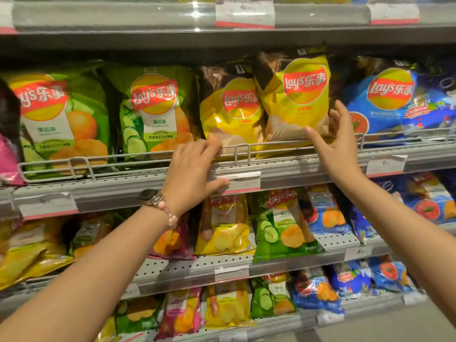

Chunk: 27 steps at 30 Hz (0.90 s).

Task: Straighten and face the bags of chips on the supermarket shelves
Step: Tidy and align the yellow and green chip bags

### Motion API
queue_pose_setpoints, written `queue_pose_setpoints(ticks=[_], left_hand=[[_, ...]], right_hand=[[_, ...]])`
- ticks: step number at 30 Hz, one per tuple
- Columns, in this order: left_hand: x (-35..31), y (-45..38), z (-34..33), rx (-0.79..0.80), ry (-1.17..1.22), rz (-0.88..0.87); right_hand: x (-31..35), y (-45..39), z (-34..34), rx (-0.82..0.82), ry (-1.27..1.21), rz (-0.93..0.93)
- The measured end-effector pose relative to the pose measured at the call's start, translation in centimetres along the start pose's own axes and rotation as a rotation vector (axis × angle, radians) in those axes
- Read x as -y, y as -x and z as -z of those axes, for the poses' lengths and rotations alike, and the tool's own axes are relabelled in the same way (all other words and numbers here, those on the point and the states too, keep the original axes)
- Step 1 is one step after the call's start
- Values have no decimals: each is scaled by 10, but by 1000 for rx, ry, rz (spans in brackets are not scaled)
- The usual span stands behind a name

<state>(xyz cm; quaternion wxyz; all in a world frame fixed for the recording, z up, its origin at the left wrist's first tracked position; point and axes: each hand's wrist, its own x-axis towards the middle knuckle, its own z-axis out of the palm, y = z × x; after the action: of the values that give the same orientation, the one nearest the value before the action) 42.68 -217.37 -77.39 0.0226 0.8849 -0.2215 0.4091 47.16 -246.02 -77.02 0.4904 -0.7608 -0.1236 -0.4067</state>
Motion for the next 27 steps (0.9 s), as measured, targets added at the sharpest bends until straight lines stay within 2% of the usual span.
queue_pose_setpoints(ticks=[5, 7, 9, 12, 15, 17, 19, 23, 27], left_hand=[[-20, 61, -24, -201, 48, -131], [-26, 87, -46, -205, 75, -164], [-28, 108, -68, -156, 83, -122], [-24, 130, -92, -12, 14, 132], [-11, 142, -103, 149, -19, 530], [1, 146, -107, 124, 21, 773], [17, 147, -109, 56, 40, 941], [44, 153, -113, 194, 81, 1137], [50, 160, -116, 151, 240, 1205]], right_hand=[[-9, 74, 0, -140, 36, 204], [-21, 102, -5, -116, 49, 280], [-36, 125, -12, -38, 61, 275], [-60, 149, -25, 154, 198, 60], [-77, 157, -33, 300, 339, -232], [-84, 155, -36, 326, 335, -355], [-89, 151, -41, 353, 304, -446], [-98, 147, -50, 392, 317, -536], [-102, 150, -53, 334, 314, -532]])
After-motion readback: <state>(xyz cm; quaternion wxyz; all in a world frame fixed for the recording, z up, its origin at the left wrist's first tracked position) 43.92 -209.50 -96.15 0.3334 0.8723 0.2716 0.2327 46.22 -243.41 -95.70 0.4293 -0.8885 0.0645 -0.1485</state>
